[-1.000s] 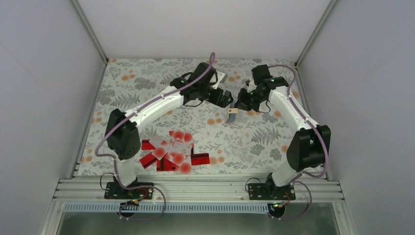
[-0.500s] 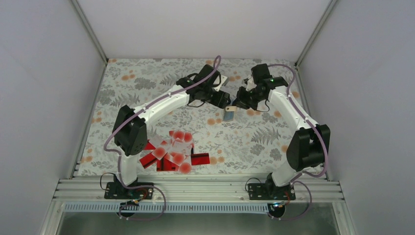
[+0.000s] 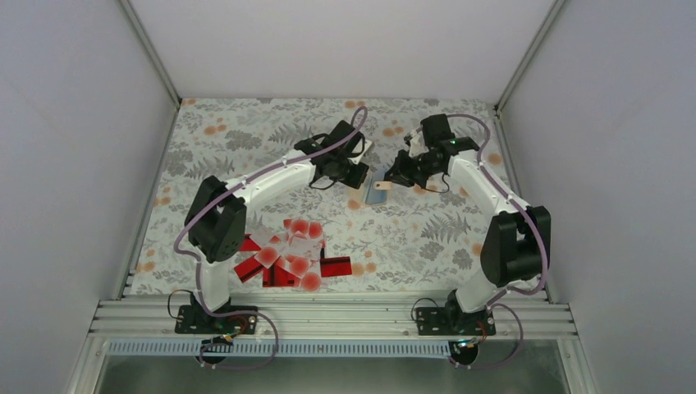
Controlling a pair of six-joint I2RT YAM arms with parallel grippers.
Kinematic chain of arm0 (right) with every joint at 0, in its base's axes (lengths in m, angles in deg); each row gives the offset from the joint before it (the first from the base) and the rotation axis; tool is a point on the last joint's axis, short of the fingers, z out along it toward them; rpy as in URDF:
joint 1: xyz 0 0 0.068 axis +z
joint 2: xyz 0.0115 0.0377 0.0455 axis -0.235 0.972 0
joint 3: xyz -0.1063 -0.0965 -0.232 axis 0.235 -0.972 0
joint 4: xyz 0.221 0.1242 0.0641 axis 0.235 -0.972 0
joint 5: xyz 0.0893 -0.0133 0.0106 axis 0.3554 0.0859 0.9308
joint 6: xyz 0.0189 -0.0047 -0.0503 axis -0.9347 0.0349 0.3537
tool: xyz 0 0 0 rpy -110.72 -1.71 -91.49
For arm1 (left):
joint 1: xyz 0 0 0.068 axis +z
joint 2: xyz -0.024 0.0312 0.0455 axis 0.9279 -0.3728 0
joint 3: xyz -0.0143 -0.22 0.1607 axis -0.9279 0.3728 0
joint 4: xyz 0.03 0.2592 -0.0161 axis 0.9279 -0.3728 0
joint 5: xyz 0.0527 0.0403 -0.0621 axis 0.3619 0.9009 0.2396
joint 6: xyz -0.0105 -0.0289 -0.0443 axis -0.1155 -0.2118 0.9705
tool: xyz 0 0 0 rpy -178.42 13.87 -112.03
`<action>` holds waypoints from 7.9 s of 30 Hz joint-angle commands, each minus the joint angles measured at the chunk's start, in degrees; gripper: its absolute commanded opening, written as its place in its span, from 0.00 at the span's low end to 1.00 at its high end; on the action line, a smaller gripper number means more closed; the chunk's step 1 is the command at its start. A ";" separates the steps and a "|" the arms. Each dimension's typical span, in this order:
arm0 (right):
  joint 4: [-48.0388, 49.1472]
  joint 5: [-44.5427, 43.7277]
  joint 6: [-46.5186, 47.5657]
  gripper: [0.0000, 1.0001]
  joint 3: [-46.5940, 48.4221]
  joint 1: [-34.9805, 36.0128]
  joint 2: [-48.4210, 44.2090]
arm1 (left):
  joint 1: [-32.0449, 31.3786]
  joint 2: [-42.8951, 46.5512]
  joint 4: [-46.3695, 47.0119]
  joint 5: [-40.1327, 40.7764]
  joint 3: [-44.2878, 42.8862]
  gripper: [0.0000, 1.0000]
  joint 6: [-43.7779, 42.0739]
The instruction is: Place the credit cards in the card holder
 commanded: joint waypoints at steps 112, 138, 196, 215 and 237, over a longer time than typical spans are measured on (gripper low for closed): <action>18.92 14.95 7.95 0.31 -4.46 9.75 21.17 | 9.07 18.77 2.85 -6.48 23.43 0.55 -2.70; 13.34 13.79 20.40 0.67 -5.99 18.92 10.23 | 6.33 35.18 -5.88 2.78 46.23 0.56 8.69; 14.29 14.59 19.88 0.71 -3.63 30.93 26.79 | 7.25 20.34 -2.83 -1.89 47.79 0.13 13.32; 14.09 15.48 15.67 0.70 -2.78 30.17 27.14 | 5.70 28.31 -11.44 -2.60 43.63 0.18 14.76; 22.98 26.43 12.85 0.69 -6.26 28.47 28.09 | 5.54 17.04 -0.05 -5.51 50.42 0.14 13.88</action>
